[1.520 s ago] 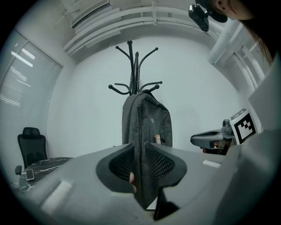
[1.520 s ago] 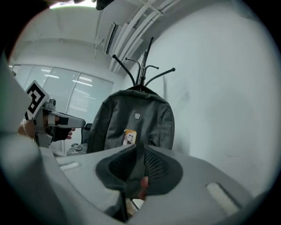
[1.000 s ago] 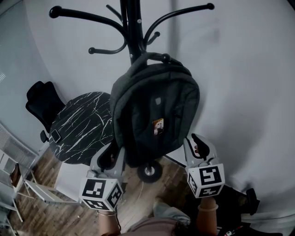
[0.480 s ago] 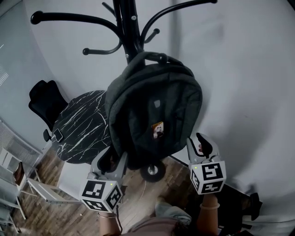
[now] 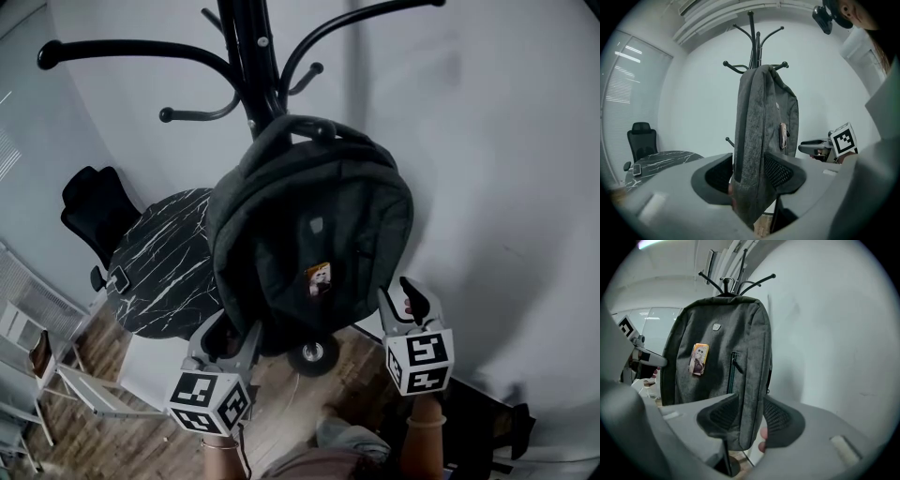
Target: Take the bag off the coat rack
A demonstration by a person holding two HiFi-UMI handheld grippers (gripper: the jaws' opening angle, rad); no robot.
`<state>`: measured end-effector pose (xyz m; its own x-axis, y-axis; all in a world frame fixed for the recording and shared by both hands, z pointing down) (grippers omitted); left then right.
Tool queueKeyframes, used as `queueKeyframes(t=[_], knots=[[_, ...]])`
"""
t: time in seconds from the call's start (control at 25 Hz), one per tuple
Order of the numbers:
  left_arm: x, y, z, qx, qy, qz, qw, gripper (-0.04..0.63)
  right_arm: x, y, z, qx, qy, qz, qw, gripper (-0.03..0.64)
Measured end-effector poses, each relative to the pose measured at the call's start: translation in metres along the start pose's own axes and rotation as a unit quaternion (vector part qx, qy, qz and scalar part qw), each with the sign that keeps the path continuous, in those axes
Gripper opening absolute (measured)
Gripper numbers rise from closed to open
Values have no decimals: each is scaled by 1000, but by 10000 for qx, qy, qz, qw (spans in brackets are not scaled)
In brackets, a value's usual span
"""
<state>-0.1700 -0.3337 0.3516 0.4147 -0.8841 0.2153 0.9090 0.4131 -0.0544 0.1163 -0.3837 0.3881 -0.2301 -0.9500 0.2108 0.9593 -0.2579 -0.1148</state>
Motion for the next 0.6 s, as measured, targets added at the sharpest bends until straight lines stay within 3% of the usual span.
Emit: queueKeyframes(t=[0.6], knots=[[24, -7, 12, 36, -147, -98, 9998, 206, 43, 5, 18, -20, -269, -281, 9992, 213]])
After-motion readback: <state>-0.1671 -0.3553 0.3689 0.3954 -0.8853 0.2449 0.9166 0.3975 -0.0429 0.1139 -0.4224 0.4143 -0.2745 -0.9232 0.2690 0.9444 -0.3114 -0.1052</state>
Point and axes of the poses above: the fingertips, and each gripper's own axes: x forward along the fingers, y to its right, z out of its underside, the point moved 6 cm from there along -x, backward along the fingers, and after that the axes turned 4 degrees about z, right-handed, at the moved point
